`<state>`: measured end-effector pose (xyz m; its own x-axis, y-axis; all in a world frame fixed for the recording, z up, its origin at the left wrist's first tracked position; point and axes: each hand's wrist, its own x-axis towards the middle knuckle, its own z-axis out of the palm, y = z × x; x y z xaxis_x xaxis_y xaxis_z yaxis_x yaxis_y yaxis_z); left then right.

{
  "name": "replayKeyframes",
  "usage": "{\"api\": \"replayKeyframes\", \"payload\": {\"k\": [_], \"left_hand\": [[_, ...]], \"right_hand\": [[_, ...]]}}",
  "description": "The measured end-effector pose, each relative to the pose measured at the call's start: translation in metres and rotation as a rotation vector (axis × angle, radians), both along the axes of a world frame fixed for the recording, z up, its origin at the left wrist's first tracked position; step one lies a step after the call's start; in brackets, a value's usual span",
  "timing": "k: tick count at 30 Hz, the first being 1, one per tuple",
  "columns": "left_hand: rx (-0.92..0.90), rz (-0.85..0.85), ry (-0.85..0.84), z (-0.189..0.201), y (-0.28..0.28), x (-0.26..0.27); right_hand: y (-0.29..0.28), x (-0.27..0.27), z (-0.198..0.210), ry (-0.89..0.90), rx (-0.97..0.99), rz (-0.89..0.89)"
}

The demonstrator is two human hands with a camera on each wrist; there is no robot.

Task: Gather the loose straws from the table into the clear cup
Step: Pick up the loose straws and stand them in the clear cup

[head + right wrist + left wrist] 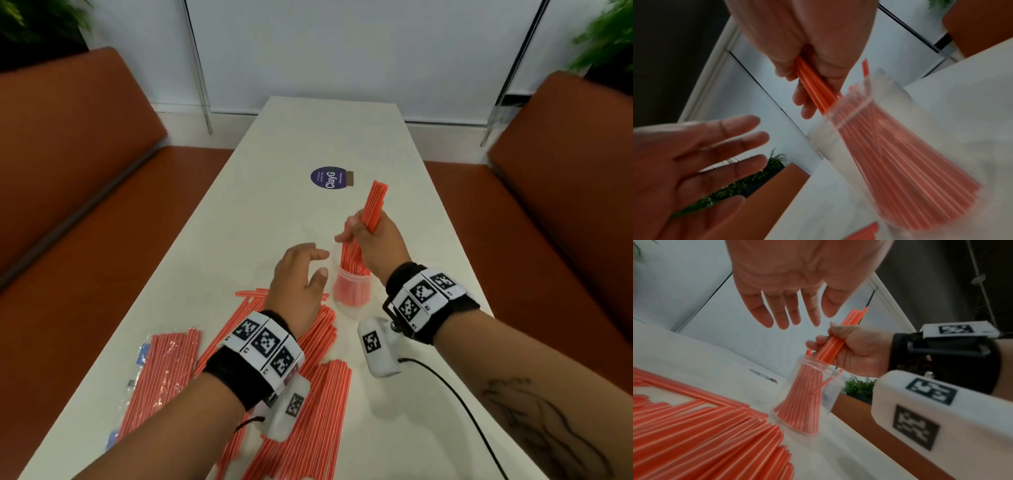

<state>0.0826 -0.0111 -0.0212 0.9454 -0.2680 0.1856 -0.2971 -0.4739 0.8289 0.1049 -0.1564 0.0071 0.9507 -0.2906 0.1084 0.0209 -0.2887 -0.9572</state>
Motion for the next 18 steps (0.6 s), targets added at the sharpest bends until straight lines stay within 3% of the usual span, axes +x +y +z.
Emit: {"api": "replayKeyframes", "payload": {"k": [3, 8, 12, 14, 18], "left_hand": [[0.031, -0.013, 0.034, -0.002, 0.002, -0.001], [0.155, -0.058, 0.038, 0.001, -0.001, 0.002], [0.351, -0.116, -0.022, 0.014, -0.008, 0.015], [0.516, -0.184, -0.036, 0.021, -0.014, 0.026], [0.812, -0.287, -0.108, 0.026, -0.033, 0.049]], "right_hand": [[-0.001, 0.002, -0.013, 0.024, 0.003, -0.012], [-0.003, 0.002, 0.001, -0.069, -0.074, -0.05], [-0.019, -0.002, 0.017, -0.172, -0.317, -0.16], [-0.029, -0.006, 0.013, -0.114, -0.488, -0.137], [-0.033, -0.012, -0.013, 0.192, -0.864, 0.148]]}}
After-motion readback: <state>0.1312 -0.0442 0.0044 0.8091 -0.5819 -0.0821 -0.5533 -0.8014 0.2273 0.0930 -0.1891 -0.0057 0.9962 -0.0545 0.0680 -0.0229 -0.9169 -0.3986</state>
